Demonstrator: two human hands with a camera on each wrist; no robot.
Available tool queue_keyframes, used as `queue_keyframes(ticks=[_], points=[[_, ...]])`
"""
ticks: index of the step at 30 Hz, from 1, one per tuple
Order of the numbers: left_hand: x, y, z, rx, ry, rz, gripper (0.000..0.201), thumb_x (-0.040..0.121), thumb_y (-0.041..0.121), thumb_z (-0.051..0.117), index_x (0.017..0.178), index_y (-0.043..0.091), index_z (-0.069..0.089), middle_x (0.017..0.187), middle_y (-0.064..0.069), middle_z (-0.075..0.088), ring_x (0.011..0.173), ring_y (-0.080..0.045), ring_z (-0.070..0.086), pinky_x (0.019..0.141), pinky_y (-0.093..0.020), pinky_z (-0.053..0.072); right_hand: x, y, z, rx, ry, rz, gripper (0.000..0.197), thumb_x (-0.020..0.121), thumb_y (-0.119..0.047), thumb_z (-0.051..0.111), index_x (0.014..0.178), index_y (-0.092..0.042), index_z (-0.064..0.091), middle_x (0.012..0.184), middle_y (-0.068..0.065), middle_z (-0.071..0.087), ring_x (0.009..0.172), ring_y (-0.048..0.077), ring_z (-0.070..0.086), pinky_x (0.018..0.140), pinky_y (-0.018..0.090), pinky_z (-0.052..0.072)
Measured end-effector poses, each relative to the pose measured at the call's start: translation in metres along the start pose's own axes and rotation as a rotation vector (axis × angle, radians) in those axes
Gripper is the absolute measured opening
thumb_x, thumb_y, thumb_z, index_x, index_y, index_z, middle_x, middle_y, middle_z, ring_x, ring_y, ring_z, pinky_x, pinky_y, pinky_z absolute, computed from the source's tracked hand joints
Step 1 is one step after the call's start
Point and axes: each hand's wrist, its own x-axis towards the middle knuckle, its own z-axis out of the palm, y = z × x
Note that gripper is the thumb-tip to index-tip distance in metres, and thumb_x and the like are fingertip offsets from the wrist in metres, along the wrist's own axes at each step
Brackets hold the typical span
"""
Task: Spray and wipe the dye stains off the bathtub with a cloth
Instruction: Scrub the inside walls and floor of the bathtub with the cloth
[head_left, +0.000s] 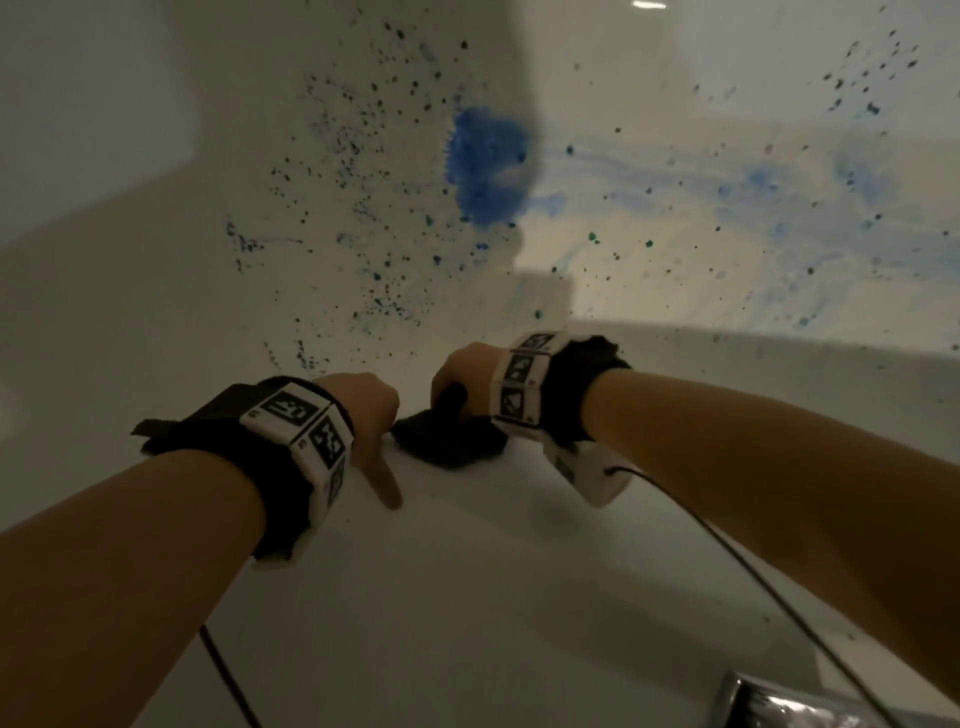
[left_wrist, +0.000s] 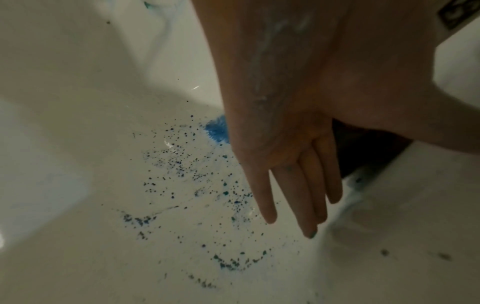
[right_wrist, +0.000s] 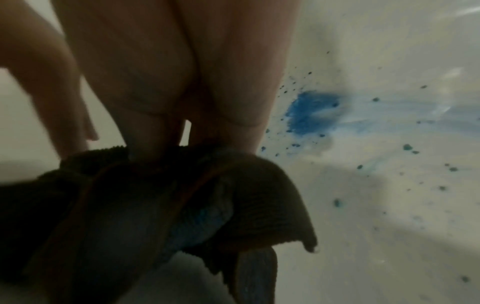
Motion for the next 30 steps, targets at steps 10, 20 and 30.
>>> queue_keyframes(ticks=[10,20,30], points=[[-0.042,0.007,0.017,0.061,-0.052,-0.011,0.071,0.082,0.057,0.057,0.136,0.01,0.047,0.136,-0.007,0.049,0.124,-0.024,0.047,0.106,-0.034,0.037,-0.14,0.017,-0.004,-0.073,-0.073,0.178,0.045,0.086,-0.003,0.058,0.128,-0.018,0.056,0.131,-0.002,0.054,0.12,0.013,0.048,0.081,0.009,0.029],[-0.105,0.01,0.042,-0.148,-0.004,-0.029,0.058,0.093,0.049,0.045,0.14,0.017,0.042,0.145,-0.002,0.041,0.133,-0.021,0.038,0.112,-0.035,0.028,-0.189,-0.012,0.027,-0.142,-0.095,0.194,0.048,0.089,-0.002,0.054,0.132,-0.023,0.05,0.138,-0.003,0.047,0.125,0.014,0.044,0.097,0.02,0.033],[-0.131,-0.004,0.055,-0.234,-0.071,-0.093,0.058,0.089,0.043,0.056,0.141,0.02,0.041,0.145,0.002,0.041,0.132,-0.019,0.039,0.11,-0.031,0.03,-0.137,-0.029,0.024,-0.275,-0.089,0.076,0.045,0.086,-0.016,0.062,0.128,-0.026,0.049,0.131,0.003,0.047,0.119,0.022,0.048,0.1,0.03,0.039]])
